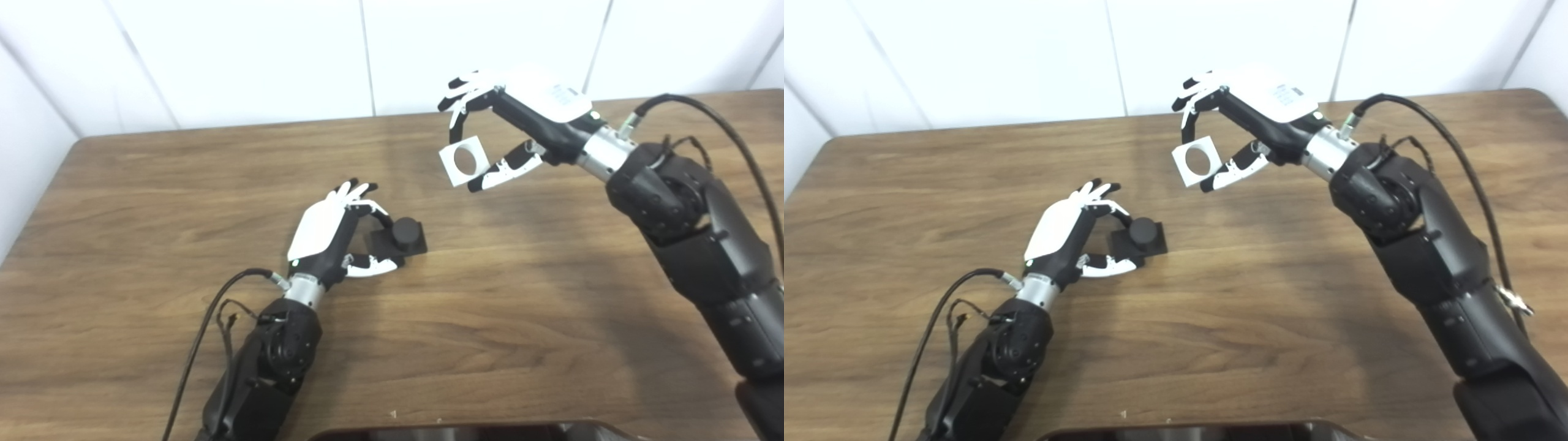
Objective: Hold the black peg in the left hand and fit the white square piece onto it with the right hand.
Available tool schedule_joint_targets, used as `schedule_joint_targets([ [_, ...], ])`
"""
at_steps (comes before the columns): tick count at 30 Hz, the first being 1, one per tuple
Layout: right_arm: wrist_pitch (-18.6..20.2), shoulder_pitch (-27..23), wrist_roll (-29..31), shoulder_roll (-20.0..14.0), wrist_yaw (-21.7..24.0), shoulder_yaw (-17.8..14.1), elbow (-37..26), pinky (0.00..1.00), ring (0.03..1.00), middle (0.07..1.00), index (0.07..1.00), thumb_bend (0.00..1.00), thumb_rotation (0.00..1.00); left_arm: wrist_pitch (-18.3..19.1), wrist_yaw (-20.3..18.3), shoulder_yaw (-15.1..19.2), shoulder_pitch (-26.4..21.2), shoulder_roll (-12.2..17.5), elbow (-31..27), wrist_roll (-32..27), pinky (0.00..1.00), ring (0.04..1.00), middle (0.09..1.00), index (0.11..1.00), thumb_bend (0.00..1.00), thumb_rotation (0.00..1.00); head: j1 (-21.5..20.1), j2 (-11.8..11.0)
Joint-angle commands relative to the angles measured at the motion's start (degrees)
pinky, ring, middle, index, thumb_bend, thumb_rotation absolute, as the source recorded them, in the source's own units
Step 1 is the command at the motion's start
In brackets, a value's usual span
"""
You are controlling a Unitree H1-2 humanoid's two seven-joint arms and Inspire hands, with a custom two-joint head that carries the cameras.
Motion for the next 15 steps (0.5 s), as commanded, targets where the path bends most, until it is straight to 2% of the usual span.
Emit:
schedule_joint_targets([
  [1, 0.5, -1.6, 1.0, 1.0, 0.8, -0.1, -2.2, 0.95, 0.898, 0.782, 0.482, 0.51, 0.16, 1.6, -1.6, -0.9, 0.1, 0.5, 2.9, 2.2, 1.0, 1.0, 0.924, 0.492, 0.52, 0.08, 0.4, 0.2],
  [4, 1.9, -1.1, 1.5, 2.3, 2.4, 0.3, -4.1, 0.99, 0.907, 0.779, 0.482, 0.52, 0.16, 1.6, -1.2, -1.1, 0.0, 0.4, 3.1, 2.5, 1.0, 0.997, 0.923, 0.491, 0.52, 0.08, 1.0, 0.4],
  [15, 3.5, 1.2, 0.3, 5.6, 5.2, 2.1, -6.8, 1.0, 0.904, 0.777, 0.481, 0.52, 0.15, 2.7, -2.0, -1.1, 0.0, 0.1, 2.2, 2.6, 1.0, 1.0, 0.923, 0.492, 0.52, 0.08, 1.4, 0.8],
])
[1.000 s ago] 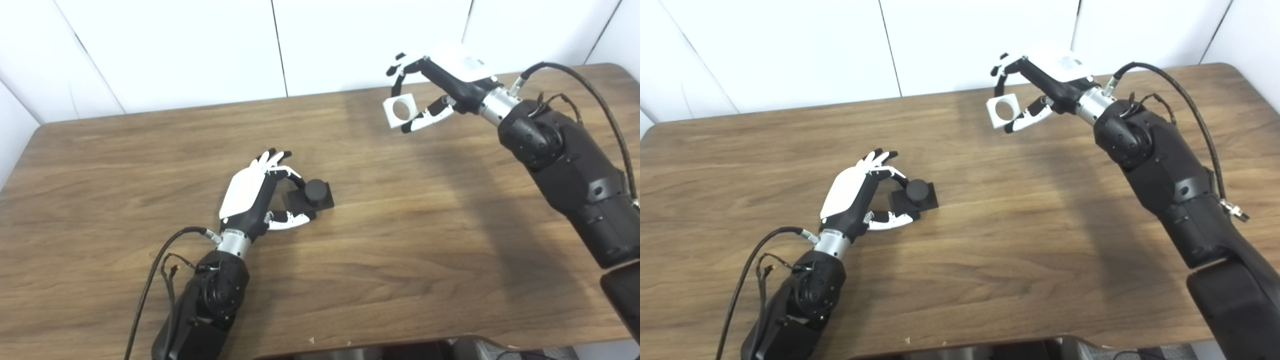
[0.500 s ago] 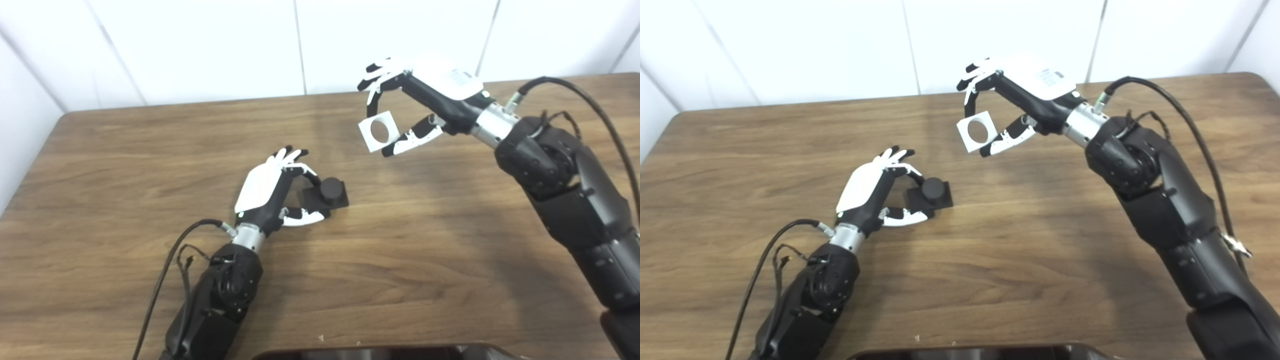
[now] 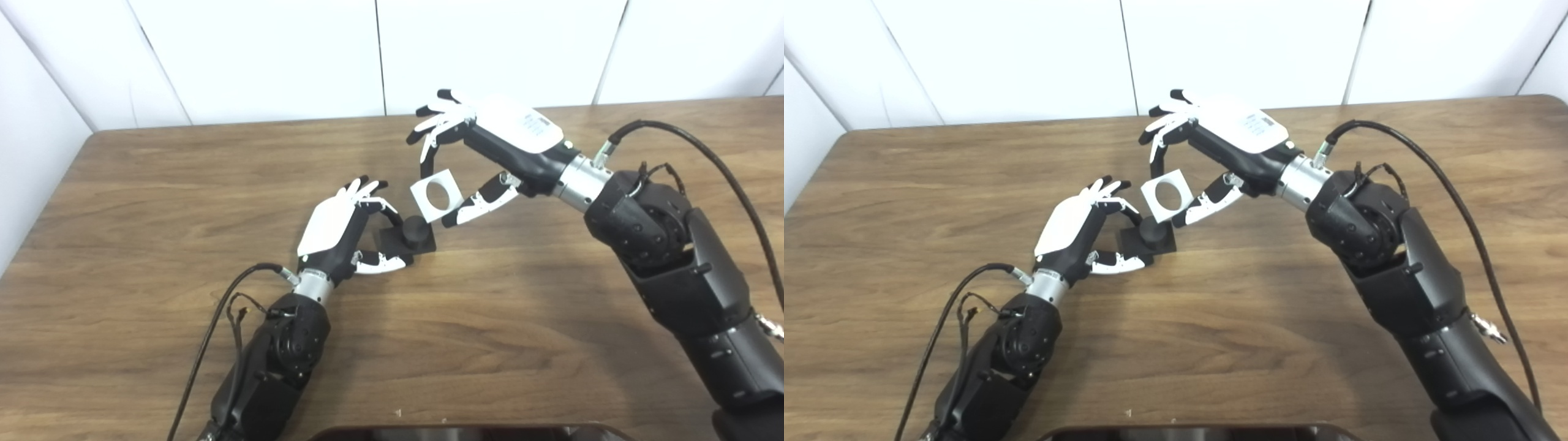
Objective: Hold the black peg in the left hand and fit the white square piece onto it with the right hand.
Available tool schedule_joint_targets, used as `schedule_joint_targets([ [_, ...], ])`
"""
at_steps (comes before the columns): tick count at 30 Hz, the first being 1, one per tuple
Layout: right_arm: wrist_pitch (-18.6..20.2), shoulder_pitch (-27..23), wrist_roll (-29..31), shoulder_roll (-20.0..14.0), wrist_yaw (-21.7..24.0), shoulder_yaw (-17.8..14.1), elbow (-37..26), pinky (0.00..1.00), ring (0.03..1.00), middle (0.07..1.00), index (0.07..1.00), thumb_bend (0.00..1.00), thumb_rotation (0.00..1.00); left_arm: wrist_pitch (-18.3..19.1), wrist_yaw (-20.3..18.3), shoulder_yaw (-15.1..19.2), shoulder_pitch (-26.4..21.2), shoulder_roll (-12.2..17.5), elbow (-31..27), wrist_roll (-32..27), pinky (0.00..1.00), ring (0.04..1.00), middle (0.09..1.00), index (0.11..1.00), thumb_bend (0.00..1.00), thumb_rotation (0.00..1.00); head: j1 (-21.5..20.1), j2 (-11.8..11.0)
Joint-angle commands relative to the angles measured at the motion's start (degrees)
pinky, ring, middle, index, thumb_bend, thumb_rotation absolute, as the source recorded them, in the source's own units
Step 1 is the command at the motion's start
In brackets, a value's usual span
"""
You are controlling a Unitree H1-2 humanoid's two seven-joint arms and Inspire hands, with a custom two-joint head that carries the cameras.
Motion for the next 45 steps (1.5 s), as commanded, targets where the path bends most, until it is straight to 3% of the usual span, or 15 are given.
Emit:
schedule_joint_targets([
  [1, -0.1, -1.3, -0.8, 0.9, -0.8, 0.1, -1.7, 1.0, 0.904, 0.775, 0.481, 0.52, 0.15, 2.6, -2.3, -1.1, 0.4, 0.4, 1.6, 2.3, 1.0, 0.999, 0.923, 0.492, 0.52, 0.08, 0.1, 0.0],
  [11, -0.2, -0.7, -2.4, 3.0, -1.1, 1.6, 1.8, 1.0, 0.9, 0.772, 0.481, 0.52, 0.15, 2.8, -2.5, -1.2, 0.4, 0.4, 1.5, 2.7, 1.0, 0.996, 0.923, 0.492, 0.52, 0.07, 0.2, 0.1],
  [33, -1.9, -2.4, -3.1, 2.8, -1.7, 1.8, 5.7, 1.0, 0.889, 0.766, 0.481, 0.52, 0.15, 2.8, -2.8, -1.1, 0.6, 0.5, 1.0, 2.4, 1.0, 1.0, 0.924, 0.492, 0.52, 0.07, 0.5, 0.2],
  [45, -3.7, -5.4, -5.1, 5.6, -4.0, 3.7, 12.7, 1.0, 0.875, 0.764, 0.48, 0.52, 0.15, 2.8, -2.5, -1.5, 0.4, 0.2, 1.3, 2.9, 1.0, 0.995, 0.921, 0.492, 0.52, 0.07, 0.7, 0.0],
])
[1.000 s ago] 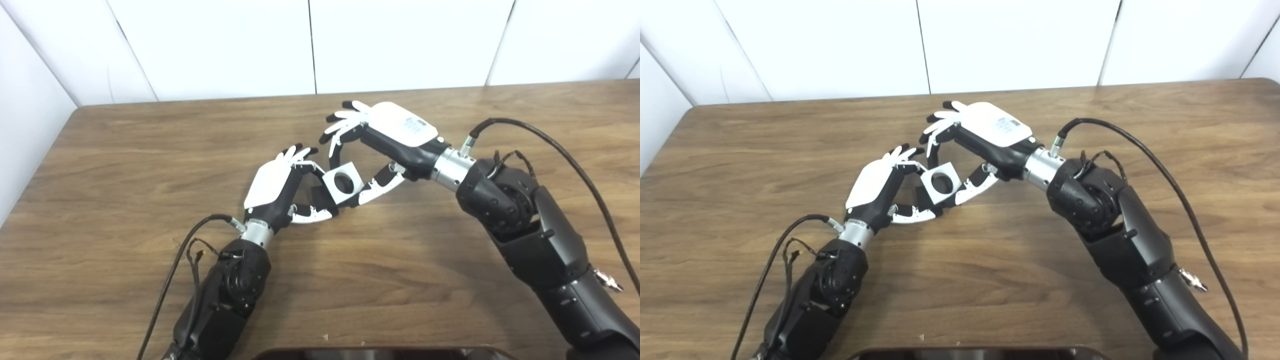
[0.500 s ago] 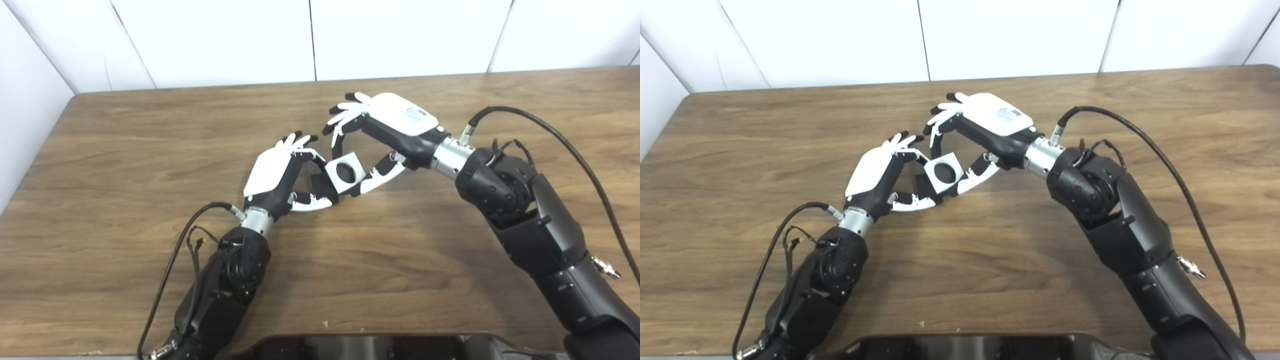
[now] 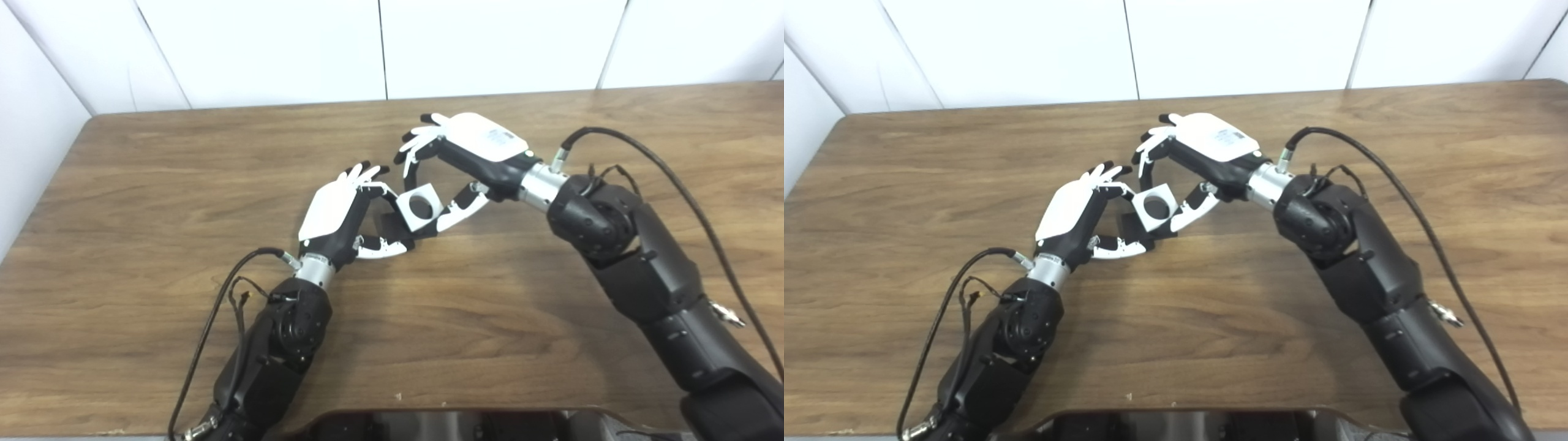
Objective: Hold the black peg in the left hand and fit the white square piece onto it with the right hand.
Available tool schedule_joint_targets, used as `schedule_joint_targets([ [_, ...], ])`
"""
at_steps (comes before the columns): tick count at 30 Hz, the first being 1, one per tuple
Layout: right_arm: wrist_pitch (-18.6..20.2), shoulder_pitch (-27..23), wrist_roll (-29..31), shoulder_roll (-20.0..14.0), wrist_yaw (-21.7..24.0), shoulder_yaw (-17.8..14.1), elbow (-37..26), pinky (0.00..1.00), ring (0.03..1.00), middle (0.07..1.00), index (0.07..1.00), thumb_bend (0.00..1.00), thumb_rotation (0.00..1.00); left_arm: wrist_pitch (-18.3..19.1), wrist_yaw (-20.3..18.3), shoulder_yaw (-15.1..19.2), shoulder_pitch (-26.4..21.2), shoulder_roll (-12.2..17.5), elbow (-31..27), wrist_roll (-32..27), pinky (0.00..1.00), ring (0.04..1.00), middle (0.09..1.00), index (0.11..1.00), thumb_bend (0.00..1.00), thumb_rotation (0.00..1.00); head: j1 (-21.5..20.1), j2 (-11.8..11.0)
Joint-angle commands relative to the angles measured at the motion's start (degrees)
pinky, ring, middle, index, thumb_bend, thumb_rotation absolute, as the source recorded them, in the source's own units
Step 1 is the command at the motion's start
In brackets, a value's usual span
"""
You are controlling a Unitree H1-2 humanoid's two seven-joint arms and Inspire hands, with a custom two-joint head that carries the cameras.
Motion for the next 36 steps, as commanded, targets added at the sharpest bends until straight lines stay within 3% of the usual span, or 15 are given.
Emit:
schedule_joint_targets([
  [1, -1.9, -4.1, -0.1, 1.2, -2.4, -0.1, 0.2, 1.0, 0.876, 0.763, 0.48, 0.52, 0.15, 1.9, -2.1, -1.5, 0.4, 0.3, 1.7, 2.5, 1.0, 0.993, 0.92, 0.491, 0.52, 0.07, 0.1, 0.1],
  [13, -2.1, -3.9, -1.2, 2.0, -3.1, 0.8, 3.5, 1.0, 0.879, 0.759, 0.48, 0.52, 0.15, 4.0, -2.8, -2.0, 0.2, -0.1, 1.0, 3.0, 1.0, 1.0, 0.93, 0.492, 0.52, 0.07, 0.9, 0.4],
  [29, -3.7, -3.2, -1.5, -0.4, -4.1, 0.2, 5.3, 0.99, 0.871, 0.758, 0.48, 0.52, 0.15, 3.3, -2.4, -1.4, 0.4, 0.4, 0.8, 2.2, 1.0, 0.999, 0.927, 0.492, 0.52, 0.07, 1.0, 0.3],
  [32, -3.0, -2.9, -2.2, -0.9, -4.0, 0.4, 5.9, 0.98, 0.867, 0.759, 0.481, 0.52, 0.15, 3.6, -2.6, -1.4, 0.4, 0.6, 0.6, 2.3, 1.0, 1.0, 0.929, 0.492, 0.52, 0.07, 0.9, 0.4],
  [36, 1.4, -2.6, -4.5, -2.0, -0.7, 1.2, 4.9, 0.93, 0.873, 0.795, 0.495, 0.51, 0.17, 2.9, -2.3, -1.4, 0.3, 0.9, 0.9, 2.3, 1.0, 1.0, 0.929, 0.492, 0.52, 0.07, 0.8, 0.5],
])
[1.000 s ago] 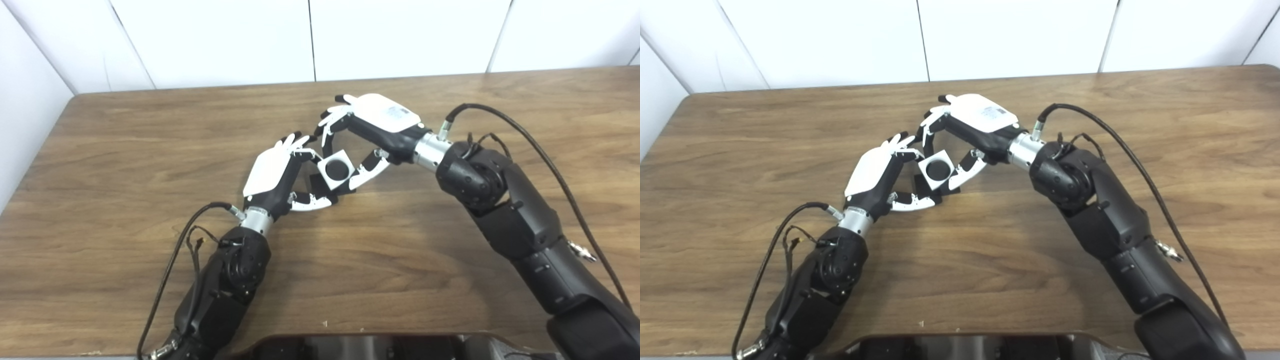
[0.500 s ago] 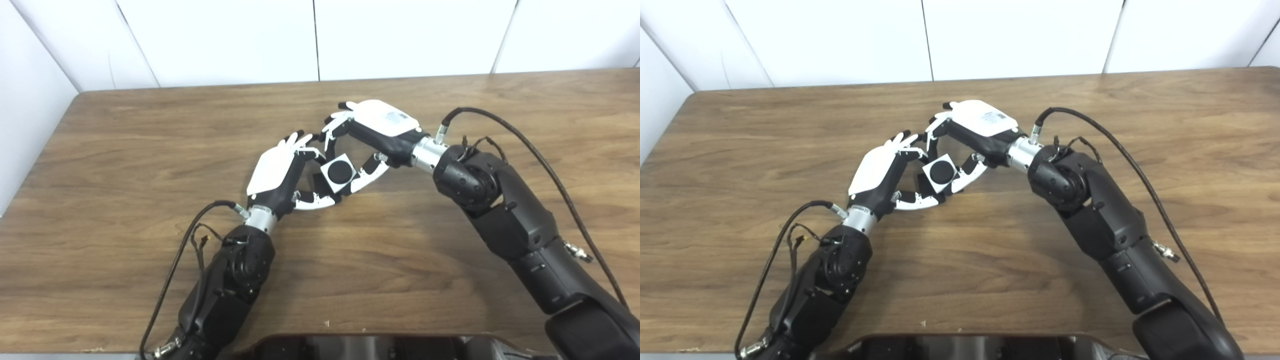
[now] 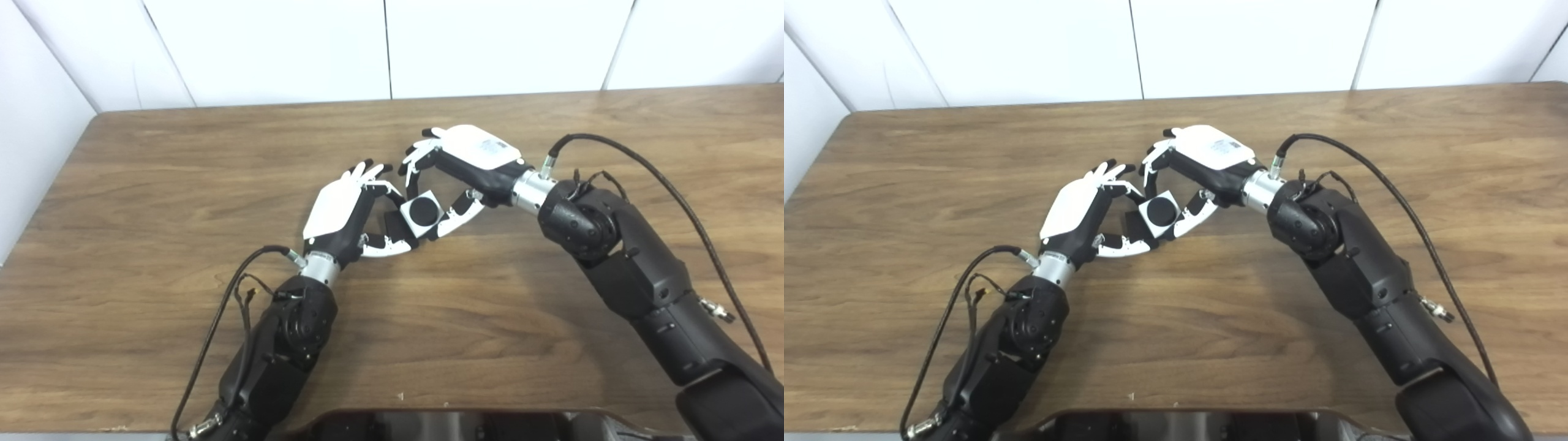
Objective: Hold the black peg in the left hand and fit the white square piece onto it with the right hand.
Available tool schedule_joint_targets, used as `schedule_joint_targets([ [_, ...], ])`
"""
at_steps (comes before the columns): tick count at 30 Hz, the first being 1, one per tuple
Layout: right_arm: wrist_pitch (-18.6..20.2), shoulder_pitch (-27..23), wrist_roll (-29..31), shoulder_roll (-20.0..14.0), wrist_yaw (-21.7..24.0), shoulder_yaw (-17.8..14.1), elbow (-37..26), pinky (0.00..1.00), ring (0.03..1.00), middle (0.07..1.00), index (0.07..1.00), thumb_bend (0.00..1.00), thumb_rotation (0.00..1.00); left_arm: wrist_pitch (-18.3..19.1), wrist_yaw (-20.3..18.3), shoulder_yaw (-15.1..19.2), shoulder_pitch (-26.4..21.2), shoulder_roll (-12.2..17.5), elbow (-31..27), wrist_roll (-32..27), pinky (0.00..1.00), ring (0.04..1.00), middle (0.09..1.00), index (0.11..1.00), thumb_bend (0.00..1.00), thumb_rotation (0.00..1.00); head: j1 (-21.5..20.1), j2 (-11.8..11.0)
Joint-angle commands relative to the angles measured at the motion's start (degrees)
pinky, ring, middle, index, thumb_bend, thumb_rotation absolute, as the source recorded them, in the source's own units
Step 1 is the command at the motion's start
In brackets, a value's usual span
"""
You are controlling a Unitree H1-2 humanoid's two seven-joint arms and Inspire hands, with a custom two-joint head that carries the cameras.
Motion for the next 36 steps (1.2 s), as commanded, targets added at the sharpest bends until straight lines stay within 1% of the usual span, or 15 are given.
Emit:
schedule_joint_targets([
  [1, 2.9, -1.6, -1.5, -2.0, 1.9, -0.4, -1.6, 0.92, 0.878, 0.812, 0.602, 0.64, 0.28, 1.0, -2.2, -0.9, 0.5, 1.2, 1.6, 1.8, 1.0, 1.0, 0.928, 0.492, 0.52, 0.07, 0.1, 0.0],
  [2, 3.4, -1.6, -1.7, -2.2, 2.3, -0.2, -1.6, 0.9, 0.878, 0.824, 0.68, 0.72, 0.36, 1.0, -2.3, -0.8, 0.5, 1.2, 1.5, 1.6, 1.0, 1.0, 0.928, 0.492, 0.52, 0.07, 0.0, 0.0],
  [3, 3.7, -1.5, -1.9, -2.5, 2.5, -0.1, -1.5, 0.89, 0.877, 0.833, 0.72, 0.76, 0.39, 0.9, -2.3, -0.8, 0.5, 1.1, 1.5, 1.5, 1.0, 1.0, 0.929, 0.492, 0.52, 0.07, 0.0, 0.0],
  [5, 4.1, -1.4, -2.2, -2.9, 2.8, -0.1, -1.4, 0.89, 0.878, 0.847, 0.771, 0.81, 0.41, 0.9, -2.2, -0.8, 0.6, 1.1, 1.5, 1.7, 1.0, 1.0, 0.928, 0.491, 0.52, 0.08, 0.0, 0.1],
  [7, 4.3, -1.3, -2.3, -3.1, 2.9, -0.2, -1.4, 0.89, 0.884, 0.857, 0.785, 0.82, 0.42, 1.1, -2.3, -0.8, 0.5, 1.1, 1.4, 1.8, 1.0, 1.0, 0.927, 0.491, 0.52, 0.08, 0.0, 0.2],
  [22, 4.6, -0.9, -1.9, -4.6, 3.1, -0.7, -1.2, 0.91, 0.888, 0.867, 0.767, 0.83, 0.4, 1.1, -2.5, -0.9, 0.4, 0.8, 2.0, 1.6, 1.0, 1.0, 0.927, 0.492, 0.52, 0.08, -0.1, 0.4],
  [26, 3.8, -1.2, -1.5, -5.4, 2.5, -1.3, -0.7, 0.92, 0.884, 0.865, 0.777, 0.83, 0.42, 0.5, -2.0, -0.8, 0.3, 0.8, 2.4, 1.4, 1.0, 0.999, 0.925, 0.491, 0.52, 0.08, -0.1, 0.3],
  [27, 3.7, -1.3, -1.3, -5.8, 2.3, -1.7, -0.5, 0.91, 0.886, 0.863, 0.776, 0.83, 0.42, 0.4, -2.0, -0.8, 0.2, 0.8, 2.6, 1.4, 1.0, 0.999, 0.925, 0.491, 0.52, 0.08, -0.2, 0.2],
  [31, 1.3, -2.1, 0.3, -7.8, -0.3, -4.3, 0.9, 0.86, 0.868, 0.852, 0.762, 0.84, 0.42, 0.6, -2.1, -0.5, 0.2, 0.8, 2.4, 1.3, 1.0, 1.0, 0.926, 0.491, 0.52, 0.08, -0.4, 0.1],
  [34, 0.8, -2.3, 1.8, -8.7, -1.8, -6.6, 0.9, 0.8, 0.848, 0.839, 0.752, 0.85, 0.4, 0.7, -2.2, -0.6, 0.1, 1.0, 2.4, 1.5, 1.0, 1.0, 0.928, 0.491, 0.52, 0.08, -0.5, 0.1],
  [36, 1.6, -2.2, 3.3, -8.9, -1.8, -8.1, 0.3, 0.79, 0.842, 0.836, 0.752, 0.84, 0.39, 0.7, -2.1, -0.6, 0.1, 1.0, 2.5, 1.6, 1.0, 0.999, 0.927, 0.491, 0.52, 0.08, -0.5, 0.1],
])
